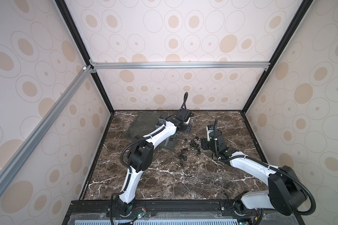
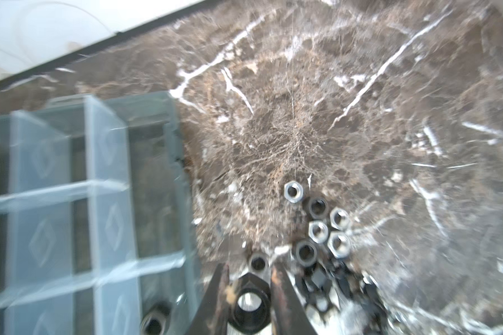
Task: Sort the screws and nuts into containers
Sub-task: Pick up the nut from the top-center of the table, then place the nut into the container.
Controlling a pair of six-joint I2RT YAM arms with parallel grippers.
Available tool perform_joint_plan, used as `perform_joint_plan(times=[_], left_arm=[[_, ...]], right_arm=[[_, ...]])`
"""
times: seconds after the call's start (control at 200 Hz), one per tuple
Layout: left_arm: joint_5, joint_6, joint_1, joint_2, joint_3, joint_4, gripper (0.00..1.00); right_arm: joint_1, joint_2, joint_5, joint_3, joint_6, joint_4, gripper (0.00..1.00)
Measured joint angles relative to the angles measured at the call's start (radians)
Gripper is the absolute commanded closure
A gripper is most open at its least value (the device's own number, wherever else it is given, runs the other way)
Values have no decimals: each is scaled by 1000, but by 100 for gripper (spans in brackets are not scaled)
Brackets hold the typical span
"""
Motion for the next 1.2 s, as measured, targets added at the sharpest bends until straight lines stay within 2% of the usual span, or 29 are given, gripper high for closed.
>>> perform_joint_plan(times=[0.18,0.305,0.41,0.87,1.011,1.201], left_arm=[[-16,-15,64,-183,-238,37,75],[-21,-16,101,-201,-353,64,74],[-23,-15,112,-178,-396,71,71],[19,16,103,-150,-360,149,60],[48,33,84,-111,-254,134,62],[90,33,-4,-16,-124,129,62]], right_arm=[[0,0,-17,0,0,0,32],[0,0,-22,0,0,0,32],[0,3,-30,0,0,0,32],[5,27,-35,27,-3,-21,32],[5,27,-26,27,0,-21,32],[6,27,-9,26,0,-21,32]])
